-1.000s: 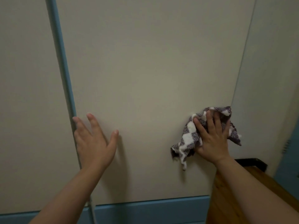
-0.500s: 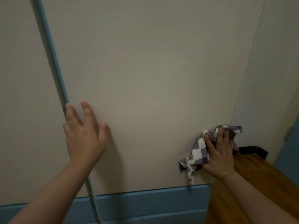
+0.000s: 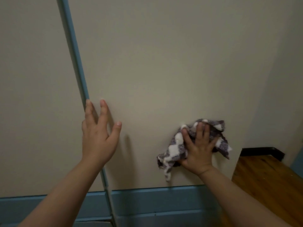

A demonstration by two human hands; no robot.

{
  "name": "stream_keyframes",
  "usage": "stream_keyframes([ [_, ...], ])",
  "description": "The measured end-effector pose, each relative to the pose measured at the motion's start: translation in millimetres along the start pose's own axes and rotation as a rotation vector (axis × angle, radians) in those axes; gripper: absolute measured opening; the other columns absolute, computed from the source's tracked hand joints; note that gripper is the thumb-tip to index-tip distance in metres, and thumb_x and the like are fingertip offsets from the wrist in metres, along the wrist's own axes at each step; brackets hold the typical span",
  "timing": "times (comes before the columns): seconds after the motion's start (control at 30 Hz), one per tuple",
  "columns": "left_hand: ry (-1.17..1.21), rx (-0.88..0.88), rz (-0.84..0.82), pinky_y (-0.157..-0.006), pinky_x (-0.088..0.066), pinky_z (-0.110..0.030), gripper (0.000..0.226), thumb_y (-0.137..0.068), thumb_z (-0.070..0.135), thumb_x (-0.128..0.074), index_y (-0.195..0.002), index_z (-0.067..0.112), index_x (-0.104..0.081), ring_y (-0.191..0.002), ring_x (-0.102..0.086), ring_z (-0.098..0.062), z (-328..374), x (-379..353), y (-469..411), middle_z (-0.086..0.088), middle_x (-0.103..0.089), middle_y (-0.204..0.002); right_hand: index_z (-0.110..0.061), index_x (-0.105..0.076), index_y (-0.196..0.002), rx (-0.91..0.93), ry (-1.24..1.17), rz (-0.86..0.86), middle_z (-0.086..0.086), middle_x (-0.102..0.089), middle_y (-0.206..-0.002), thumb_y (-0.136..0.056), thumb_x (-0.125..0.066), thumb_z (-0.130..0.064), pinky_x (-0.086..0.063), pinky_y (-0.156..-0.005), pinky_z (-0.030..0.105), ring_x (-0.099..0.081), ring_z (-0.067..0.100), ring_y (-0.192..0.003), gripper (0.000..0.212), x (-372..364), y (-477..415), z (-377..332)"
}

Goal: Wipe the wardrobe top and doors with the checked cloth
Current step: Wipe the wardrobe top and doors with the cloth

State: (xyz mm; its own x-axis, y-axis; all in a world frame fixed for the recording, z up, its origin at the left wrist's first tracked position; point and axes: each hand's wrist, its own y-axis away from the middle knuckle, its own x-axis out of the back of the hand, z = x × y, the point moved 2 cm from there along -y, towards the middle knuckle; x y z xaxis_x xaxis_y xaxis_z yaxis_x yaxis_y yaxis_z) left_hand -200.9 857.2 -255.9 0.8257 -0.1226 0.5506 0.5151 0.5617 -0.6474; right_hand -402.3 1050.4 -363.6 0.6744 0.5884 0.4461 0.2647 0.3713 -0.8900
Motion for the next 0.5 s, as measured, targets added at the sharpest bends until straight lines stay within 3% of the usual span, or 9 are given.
stream_keyframes([
  [0.1,0.111,-0.047,-0.016,-0.114,0.000,-0.029,0.072,-0.082,0.047,-0.032,-0.146,0.027,-0.005,-0.136,0.010,0.000,-6.8,0.1,6.1,0.002,0.015,-0.155,-0.035,0.000,-0.148,0.107,0.005,0.032,0.008,0.016,-0.156,-0.061,-0.041,-0.070,0.004,-0.107,0.060,0.012,0.030,-0.144,0.102,-1.9,-9.1,-37.3],
  [0.2,0.241,-0.011,-0.003,-0.110,-0.001,-0.021,0.066,-0.087,0.045,-0.031,-0.145,0.032,-0.002,-0.135,0.009,0.006,-12.4,1.6,16.9,0.007,0.014,-0.155,-0.035,-0.005,-0.149,0.232,0.016,0.044,0.009,0.015,-0.157,-0.064,-0.040,-0.070,0.008,-0.107,0.060,0.009,0.028,-0.144,0.098,-3.5,-18.2,-75.8],
  [0.33,0.288,0.005,0.005,-0.095,0.001,0.007,0.061,-0.086,0.048,-0.028,-0.140,0.034,-0.003,-0.127,0.005,0.019,-22.3,6.5,28.6,0.004,0.004,-0.156,-0.039,-0.025,-0.142,0.322,-0.001,0.058,0.009,0.014,-0.157,-0.072,-0.038,-0.071,0.007,-0.108,0.060,0.007,0.027,-0.145,0.078,-6.7,-36.5,-139.0],
  [0.43,0.278,-0.006,0.005,-0.092,0.000,0.010,0.064,-0.080,0.059,-0.025,-0.137,0.035,-0.008,-0.121,0.007,0.031,-34.3,6.4,39.3,0.002,-0.002,-0.156,-0.036,-0.023,-0.143,0.355,-0.030,0.041,0.010,0.017,-0.156,-0.074,-0.038,-0.058,0.008,-0.110,0.058,0.010,0.027,-0.145,0.074,-7.8,-47.2,-181.8],
  [0.5,0.252,-0.008,-0.009,-0.096,-0.002,0.006,0.065,-0.078,0.061,-0.025,-0.136,0.037,-0.009,-0.126,0.004,0.024,-45.5,6.0,49.5,0.002,-0.003,-0.156,-0.033,-0.017,-0.145,0.377,-0.023,0.005,0.010,0.021,-0.155,-0.069,-0.039,-0.051,0.008,-0.109,0.057,0.014,0.026,-0.144,0.081,-11.0,-47.1,-201.9],
])
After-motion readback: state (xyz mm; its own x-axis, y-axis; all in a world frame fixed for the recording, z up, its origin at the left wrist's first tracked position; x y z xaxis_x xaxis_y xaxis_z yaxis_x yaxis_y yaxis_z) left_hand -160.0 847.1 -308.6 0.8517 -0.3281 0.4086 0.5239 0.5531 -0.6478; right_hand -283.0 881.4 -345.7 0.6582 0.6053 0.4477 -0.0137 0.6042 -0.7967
